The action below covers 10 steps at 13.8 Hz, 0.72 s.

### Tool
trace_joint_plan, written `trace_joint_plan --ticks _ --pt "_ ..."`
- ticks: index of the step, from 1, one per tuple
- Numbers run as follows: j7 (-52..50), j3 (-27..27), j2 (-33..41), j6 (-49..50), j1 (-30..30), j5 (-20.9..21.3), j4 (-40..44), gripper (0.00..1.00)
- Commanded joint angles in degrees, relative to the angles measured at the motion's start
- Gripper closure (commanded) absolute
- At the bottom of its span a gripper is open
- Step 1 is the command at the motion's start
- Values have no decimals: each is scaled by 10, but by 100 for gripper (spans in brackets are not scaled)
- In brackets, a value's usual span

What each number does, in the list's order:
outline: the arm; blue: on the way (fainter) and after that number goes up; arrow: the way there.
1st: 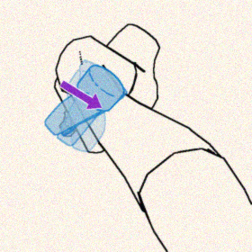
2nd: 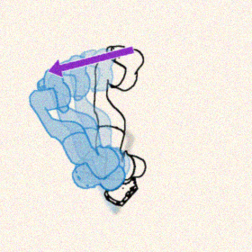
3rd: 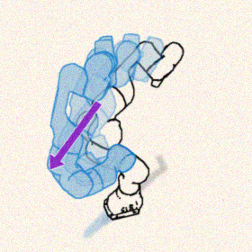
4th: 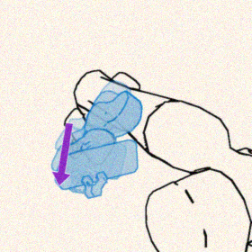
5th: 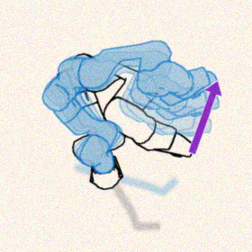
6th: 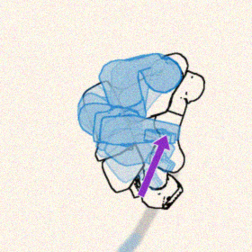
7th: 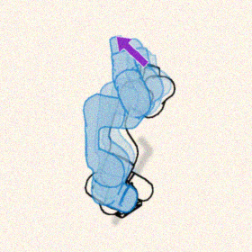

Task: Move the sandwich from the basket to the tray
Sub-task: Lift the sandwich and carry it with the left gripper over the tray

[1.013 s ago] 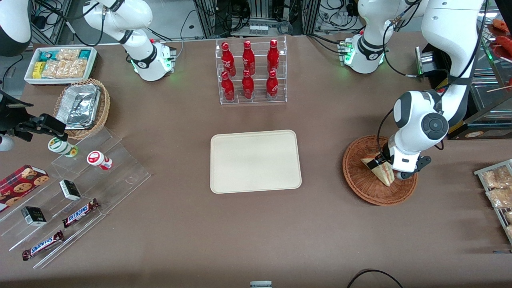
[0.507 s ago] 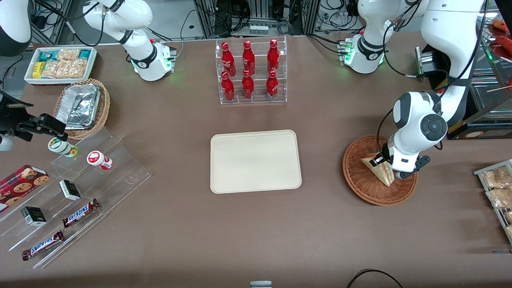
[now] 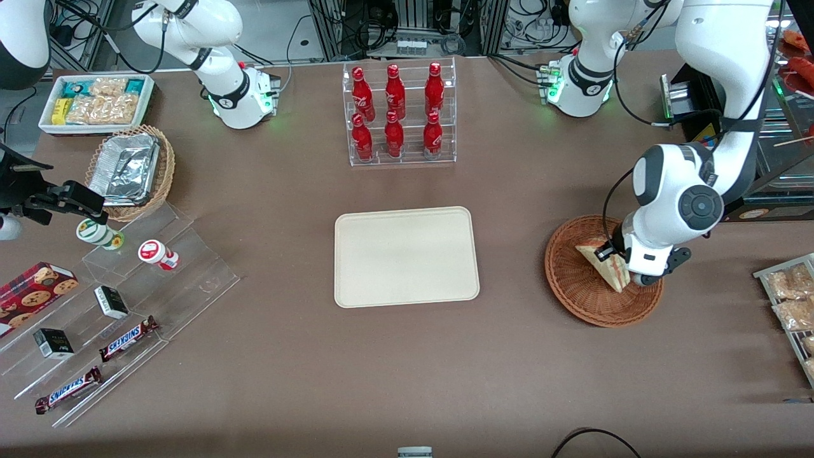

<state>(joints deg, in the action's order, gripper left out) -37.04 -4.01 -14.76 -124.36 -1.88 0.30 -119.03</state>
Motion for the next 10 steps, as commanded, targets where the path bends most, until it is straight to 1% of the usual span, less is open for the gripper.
trace_joint_plan --ticks 1,3,4,5,8,10 --pt "7 -5 10 91 -6 5 55 100" --pt "10 -15 10 127 -22 4 85 100" --pt "30 -20 10 134 -36 4 93 100" --pt "44 -21 10 138 -50 4 97 100" --pt "39 -32 3 131 -94 -7 102 100" --pt "20 -32 -9 130 -134 -33 115 100"
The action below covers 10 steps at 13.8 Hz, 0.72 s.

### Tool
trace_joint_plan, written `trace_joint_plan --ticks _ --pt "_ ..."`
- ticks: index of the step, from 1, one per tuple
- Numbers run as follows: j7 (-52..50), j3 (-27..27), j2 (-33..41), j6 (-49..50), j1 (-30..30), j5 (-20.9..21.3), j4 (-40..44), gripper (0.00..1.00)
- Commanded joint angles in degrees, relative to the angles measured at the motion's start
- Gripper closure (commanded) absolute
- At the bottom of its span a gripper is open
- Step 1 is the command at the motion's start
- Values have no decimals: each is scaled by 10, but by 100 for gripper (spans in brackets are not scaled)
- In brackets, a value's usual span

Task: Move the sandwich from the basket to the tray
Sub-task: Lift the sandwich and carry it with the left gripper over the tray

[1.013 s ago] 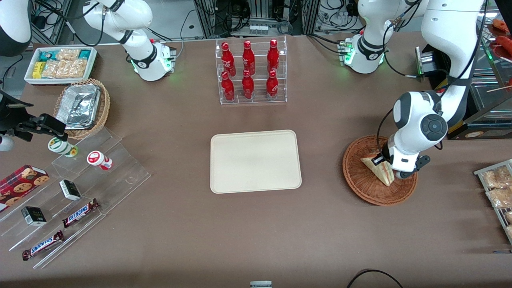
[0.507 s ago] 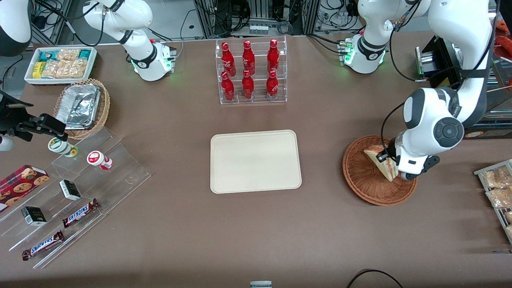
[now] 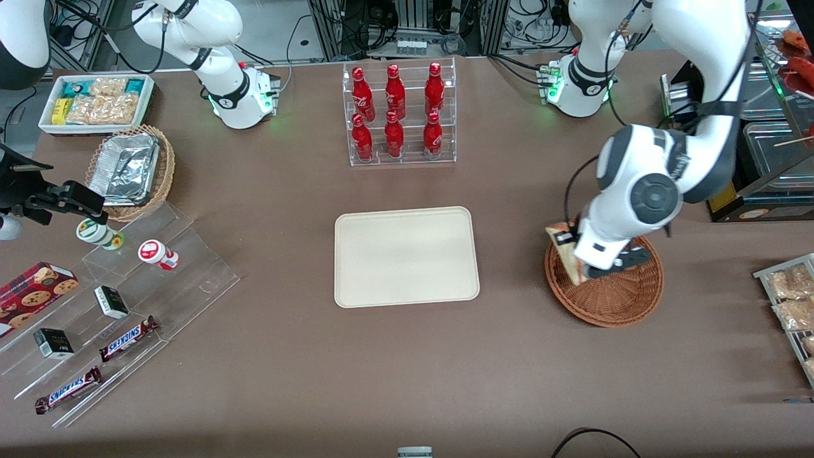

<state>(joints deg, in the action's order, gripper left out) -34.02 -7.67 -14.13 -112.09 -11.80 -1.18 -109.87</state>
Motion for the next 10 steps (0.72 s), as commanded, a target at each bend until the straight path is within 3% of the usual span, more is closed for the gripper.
trace_joint_plan --ticks 1,7,10 --pt "-34 5 -30 7 -58 -15 35 100" --pt "-89 6 -104 -6 -154 -13 122 100" --pt "-117 5 -173 -2 -185 -18 207 100"
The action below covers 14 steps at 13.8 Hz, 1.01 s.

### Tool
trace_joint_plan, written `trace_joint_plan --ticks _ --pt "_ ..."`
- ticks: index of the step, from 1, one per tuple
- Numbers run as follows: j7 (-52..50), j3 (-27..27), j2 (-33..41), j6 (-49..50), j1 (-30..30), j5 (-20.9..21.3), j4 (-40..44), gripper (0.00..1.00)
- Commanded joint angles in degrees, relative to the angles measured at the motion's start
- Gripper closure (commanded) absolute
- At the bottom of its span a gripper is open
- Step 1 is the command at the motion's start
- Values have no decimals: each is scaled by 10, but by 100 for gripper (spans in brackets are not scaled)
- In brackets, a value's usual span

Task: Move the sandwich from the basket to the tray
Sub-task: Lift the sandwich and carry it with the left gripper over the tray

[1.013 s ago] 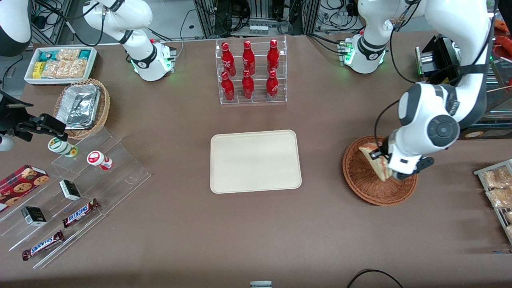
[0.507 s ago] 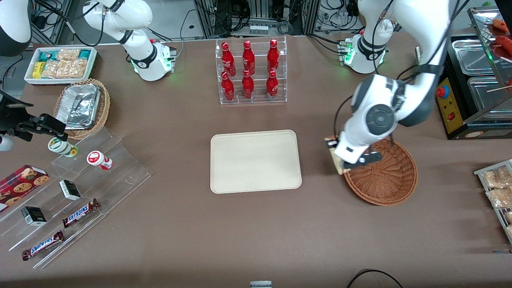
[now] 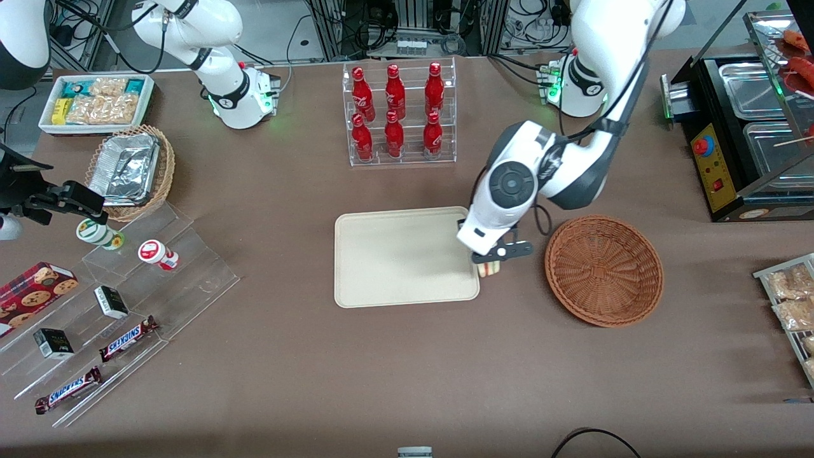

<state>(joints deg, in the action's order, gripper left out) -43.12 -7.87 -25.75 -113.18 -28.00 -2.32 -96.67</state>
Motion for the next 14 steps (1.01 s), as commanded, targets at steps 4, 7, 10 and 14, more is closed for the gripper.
trace_joint_plan --ticks 4,7,10,14 --pt "-36 8 -100 0 -66 -1 117 100" --pt "-36 8 -123 1 -85 17 148 100" --pt "-51 8 -148 -23 -101 27 169 100" --pt "-71 9 -191 -27 -116 27 219 100"
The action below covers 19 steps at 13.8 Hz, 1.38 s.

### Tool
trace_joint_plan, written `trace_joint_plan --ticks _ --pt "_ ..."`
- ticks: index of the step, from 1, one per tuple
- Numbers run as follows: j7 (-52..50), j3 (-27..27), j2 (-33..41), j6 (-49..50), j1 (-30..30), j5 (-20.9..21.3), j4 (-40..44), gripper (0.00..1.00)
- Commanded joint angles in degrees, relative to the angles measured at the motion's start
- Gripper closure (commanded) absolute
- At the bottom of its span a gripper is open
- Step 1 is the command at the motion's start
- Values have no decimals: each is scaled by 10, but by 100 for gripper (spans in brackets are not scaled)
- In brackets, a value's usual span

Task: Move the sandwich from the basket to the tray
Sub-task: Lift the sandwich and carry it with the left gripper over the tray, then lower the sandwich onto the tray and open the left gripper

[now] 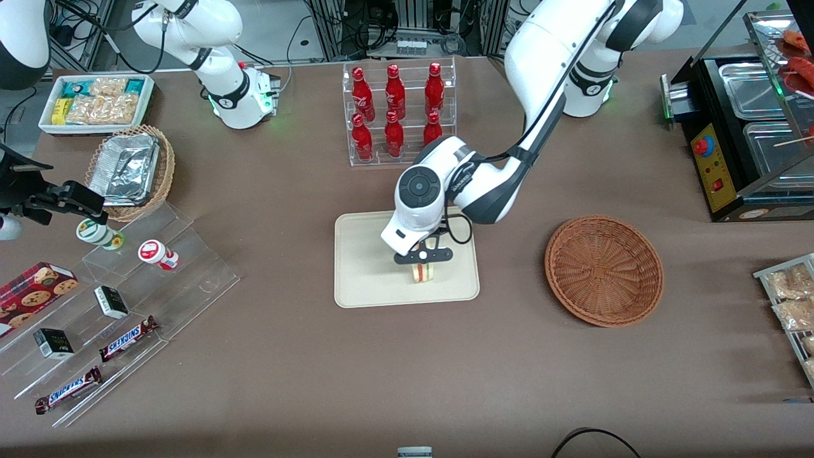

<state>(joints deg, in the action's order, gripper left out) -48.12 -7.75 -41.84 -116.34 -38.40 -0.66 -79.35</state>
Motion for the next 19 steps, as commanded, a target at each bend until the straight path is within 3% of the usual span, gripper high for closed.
trace_joint_plan --ticks 1,18,19 --pt "-26 8 -38 4 -12 10 57 100" --pt "-85 10 -81 3 -31 12 84 100" --pt "-84 10 -82 3 -31 12 83 83"
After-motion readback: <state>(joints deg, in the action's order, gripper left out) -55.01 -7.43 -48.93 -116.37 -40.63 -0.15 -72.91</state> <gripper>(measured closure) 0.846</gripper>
